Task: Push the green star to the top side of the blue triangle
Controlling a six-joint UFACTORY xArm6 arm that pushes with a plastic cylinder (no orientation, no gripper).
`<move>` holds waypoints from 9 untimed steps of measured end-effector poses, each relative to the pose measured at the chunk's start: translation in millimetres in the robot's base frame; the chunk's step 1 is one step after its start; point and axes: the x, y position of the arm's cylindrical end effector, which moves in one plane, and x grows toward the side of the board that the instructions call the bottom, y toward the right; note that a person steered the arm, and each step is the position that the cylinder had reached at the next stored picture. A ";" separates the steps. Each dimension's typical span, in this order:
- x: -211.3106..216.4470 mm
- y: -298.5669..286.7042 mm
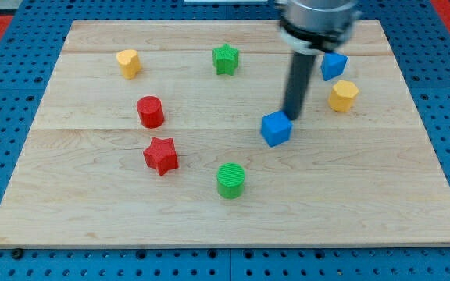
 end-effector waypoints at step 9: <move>-147.7 -51.2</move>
